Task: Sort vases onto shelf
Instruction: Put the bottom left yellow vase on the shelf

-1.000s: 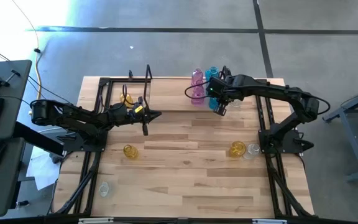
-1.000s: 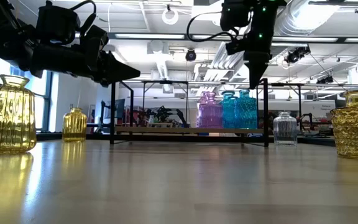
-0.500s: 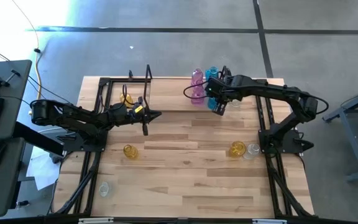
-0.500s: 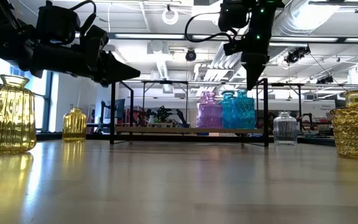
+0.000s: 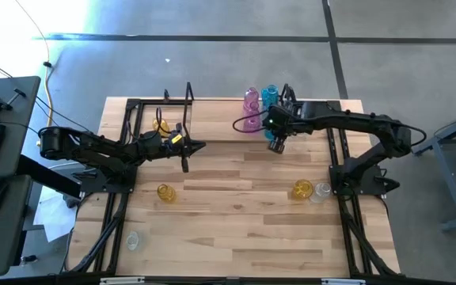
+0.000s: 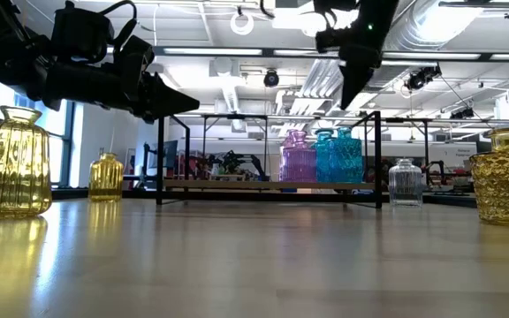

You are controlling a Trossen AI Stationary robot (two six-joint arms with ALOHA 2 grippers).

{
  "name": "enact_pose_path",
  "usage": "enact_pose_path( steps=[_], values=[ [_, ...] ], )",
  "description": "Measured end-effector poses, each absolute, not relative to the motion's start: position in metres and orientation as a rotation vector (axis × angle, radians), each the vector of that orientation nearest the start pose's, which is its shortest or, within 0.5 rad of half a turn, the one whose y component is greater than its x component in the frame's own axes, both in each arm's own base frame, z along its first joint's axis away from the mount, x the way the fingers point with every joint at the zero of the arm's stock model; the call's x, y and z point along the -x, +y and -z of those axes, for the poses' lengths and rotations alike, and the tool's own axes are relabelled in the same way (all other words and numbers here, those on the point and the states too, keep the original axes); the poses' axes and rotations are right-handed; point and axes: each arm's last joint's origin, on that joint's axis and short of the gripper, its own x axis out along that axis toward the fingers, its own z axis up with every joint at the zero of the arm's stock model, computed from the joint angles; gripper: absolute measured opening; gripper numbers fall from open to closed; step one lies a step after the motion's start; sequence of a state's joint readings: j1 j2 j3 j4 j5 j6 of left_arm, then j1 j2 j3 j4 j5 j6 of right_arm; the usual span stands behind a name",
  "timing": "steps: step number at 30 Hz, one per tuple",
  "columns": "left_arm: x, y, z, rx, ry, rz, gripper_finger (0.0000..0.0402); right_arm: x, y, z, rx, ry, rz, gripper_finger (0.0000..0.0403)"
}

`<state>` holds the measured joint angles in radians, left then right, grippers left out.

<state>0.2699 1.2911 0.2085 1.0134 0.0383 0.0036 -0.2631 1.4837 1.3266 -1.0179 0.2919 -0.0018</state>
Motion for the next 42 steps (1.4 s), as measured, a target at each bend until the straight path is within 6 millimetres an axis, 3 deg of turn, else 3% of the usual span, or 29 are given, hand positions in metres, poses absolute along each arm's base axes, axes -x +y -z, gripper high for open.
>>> enact_pose_path(
  steps=[4,10,16,24,33,42],
  values=[
    [-0.204,0.054,-0.164,0.035,0.061,-0.203,0.0007,-0.290,-0.067,-0.297,0.047,1.041,0.414,0.0002],
    [-0.196,0.052,-0.183,0.021,-0.026,-0.191,0.0007,-0.305,-0.047,-0.261,0.037,0.800,0.244,0.0000],
    [-0.182,0.048,-0.197,0.027,-0.036,-0.192,0.0007,-0.310,-0.028,-0.239,0.046,0.656,0.190,0.0000],
    [-0.169,0.044,-0.200,0.040,0.036,-0.189,0.0007,-0.307,-0.010,-0.231,0.051,0.560,0.151,0.0000],
    [-0.173,0.026,-0.221,0.107,0.427,-0.114,0.0007,-0.296,-0.005,-0.202,0.011,0.326,0.082,0.0000],
    [-0.171,-0.012,-0.256,0.229,0.814,-0.028,0.0019,-0.295,-0.006,-0.202,0.044,0.296,0.085,0.0000]
  ],
)
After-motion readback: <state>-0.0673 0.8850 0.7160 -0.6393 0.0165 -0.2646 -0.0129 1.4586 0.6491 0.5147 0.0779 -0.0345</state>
